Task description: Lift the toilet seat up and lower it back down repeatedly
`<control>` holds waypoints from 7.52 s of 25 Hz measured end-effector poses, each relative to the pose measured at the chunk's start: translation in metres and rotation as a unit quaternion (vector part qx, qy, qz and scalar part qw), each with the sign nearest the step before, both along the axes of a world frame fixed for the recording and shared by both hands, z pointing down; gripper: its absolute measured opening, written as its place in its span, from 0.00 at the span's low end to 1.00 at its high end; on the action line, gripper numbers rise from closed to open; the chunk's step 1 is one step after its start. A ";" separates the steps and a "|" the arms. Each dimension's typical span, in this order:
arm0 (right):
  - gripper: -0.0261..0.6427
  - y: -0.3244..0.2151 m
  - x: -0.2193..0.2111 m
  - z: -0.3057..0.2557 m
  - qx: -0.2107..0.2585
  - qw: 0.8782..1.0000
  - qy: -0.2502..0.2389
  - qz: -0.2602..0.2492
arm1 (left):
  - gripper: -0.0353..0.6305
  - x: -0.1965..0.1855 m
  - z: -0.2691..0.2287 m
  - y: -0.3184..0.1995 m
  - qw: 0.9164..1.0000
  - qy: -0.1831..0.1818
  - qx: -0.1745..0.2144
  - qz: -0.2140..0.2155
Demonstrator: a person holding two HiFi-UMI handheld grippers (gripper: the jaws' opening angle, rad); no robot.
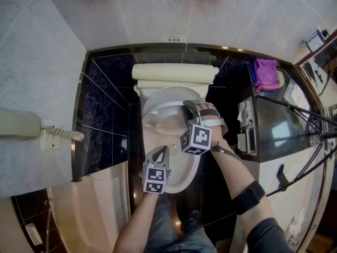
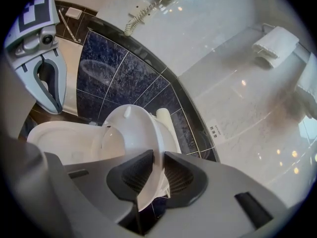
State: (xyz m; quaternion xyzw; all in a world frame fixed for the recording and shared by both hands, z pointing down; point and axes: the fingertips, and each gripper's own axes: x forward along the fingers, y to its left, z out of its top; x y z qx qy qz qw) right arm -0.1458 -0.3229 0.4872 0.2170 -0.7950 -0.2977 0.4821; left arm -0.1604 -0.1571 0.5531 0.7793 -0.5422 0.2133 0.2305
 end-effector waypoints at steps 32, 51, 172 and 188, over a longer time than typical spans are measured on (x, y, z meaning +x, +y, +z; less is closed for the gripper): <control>0.20 0.313 0.068 0.089 -0.049 0.997 -0.005 -0.052 | 0.04 0.025 0.077 0.138 0.996 0.011 -0.027 -0.079; 0.07 0.329 0.182 0.156 -0.147 0.960 -0.156 0.178 | 0.04 0.041 0.186 0.224 0.994 -0.016 -0.072 -0.075; 0.29 0.356 0.239 0.392 -0.514 0.551 -0.421 0.504 | 0.04 0.047 0.086 0.213 0.994 -0.040 0.097 -0.037; 0.22 0.345 0.212 0.453 -0.550 0.439 -0.463 0.539 | 0.04 0.021 0.144 0.217 0.997 -0.036 0.062 -0.033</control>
